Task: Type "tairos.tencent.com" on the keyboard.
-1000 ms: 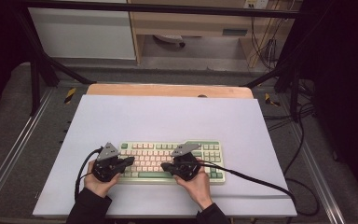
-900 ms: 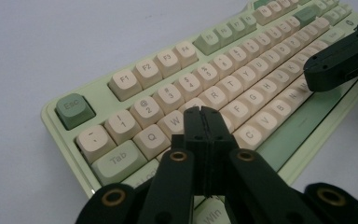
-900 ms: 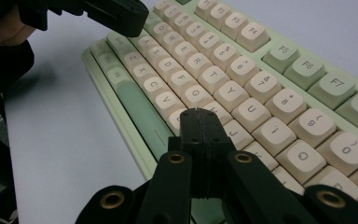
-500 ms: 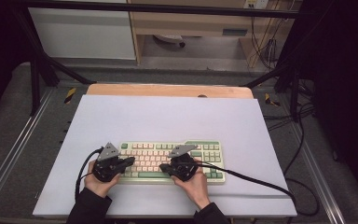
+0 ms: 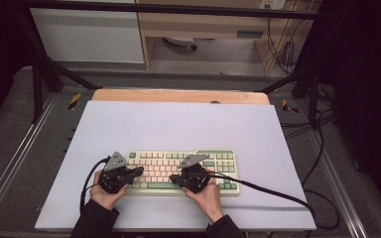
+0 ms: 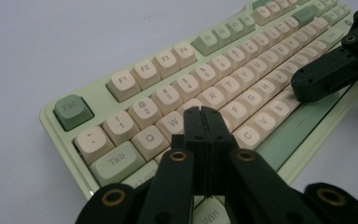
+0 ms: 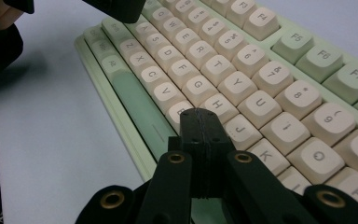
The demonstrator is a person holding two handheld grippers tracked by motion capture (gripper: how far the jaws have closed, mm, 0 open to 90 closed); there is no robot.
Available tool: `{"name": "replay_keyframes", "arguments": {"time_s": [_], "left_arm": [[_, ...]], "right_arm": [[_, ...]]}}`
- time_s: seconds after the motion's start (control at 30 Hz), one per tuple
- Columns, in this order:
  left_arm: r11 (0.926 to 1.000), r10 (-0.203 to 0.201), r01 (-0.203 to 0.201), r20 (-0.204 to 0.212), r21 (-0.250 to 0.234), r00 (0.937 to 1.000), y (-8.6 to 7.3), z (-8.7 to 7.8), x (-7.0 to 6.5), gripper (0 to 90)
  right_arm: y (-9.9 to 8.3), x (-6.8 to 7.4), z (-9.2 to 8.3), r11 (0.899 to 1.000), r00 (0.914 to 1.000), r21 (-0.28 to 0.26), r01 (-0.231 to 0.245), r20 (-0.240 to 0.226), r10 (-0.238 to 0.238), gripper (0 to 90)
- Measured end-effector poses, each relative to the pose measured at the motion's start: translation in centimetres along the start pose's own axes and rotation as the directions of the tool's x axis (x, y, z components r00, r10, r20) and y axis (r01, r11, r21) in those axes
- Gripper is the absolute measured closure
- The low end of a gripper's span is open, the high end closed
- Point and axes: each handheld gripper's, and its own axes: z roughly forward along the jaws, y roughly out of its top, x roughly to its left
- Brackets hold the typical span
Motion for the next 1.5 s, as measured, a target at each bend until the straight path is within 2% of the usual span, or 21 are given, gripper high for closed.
{"name": "replay_keyframes", "arguments": {"time_s": [0.1,0.47,0.97,1.13,1.5], "left_arm": [[1.0000,-0.001,0.001,0.000,-0.002,1.0000,0.0,-0.1,0.0,90.0],[1.0000,-0.001,0.001,0.001,-0.008,1.0000,0.1,-0.2,0.0,90.0],[0.9999,0.009,-0.009,0.005,-0.007,0.9999,0.3,0.0,-0.5,90.0],[0.9999,0.013,-0.013,0.009,-0.009,0.9999,0.5,0.2,-0.8,90.0],[0.9993,0.037,-0.036,0.014,-0.007,0.9992,1.5,0.9,-1.6,90.0]], "right_arm": [[0.2,0.0,-0.4,1.000,1.0000,-0.017,0.001,-0.001,-0.001,90.0],[0.6,-0.5,-2.7,1.000,0.9993,-0.024,0.014,0.035,-0.013,90.0],[-1.4,-2.6,-5.7,0.998,0.9971,-0.052,-0.040,0.062,0.043,90.0],[-2.0,-3.0,-6.1,0.997,0.9958,-0.051,-0.056,0.070,0.059,90.0],[-2.7,-3.3,-6.8,0.997,0.9954,-0.050,-0.059,0.073,0.063,90.0]]}}
